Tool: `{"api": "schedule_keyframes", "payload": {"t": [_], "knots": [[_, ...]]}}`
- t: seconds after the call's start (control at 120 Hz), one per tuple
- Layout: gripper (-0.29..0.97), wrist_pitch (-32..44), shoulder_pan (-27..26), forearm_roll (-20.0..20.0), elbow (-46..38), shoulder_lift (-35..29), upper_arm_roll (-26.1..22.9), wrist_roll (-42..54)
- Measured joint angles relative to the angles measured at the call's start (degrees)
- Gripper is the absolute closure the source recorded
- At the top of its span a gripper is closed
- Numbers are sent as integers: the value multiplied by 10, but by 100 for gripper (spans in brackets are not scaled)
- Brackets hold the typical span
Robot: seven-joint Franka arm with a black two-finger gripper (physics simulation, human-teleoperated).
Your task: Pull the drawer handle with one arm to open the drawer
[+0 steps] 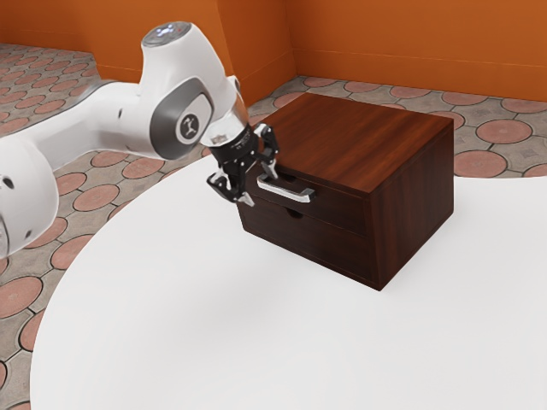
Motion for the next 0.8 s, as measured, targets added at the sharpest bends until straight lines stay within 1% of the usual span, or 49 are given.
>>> {"api": "schedule_keyframes", "payload": {"t": [0.4,0.7,0.8], "knots": [[33,4,4,-2,-1,12,-1,4],[60,5,2,-4,-5,6,-1,5],[68,4,1,-12,-8,2,0,4]]}}
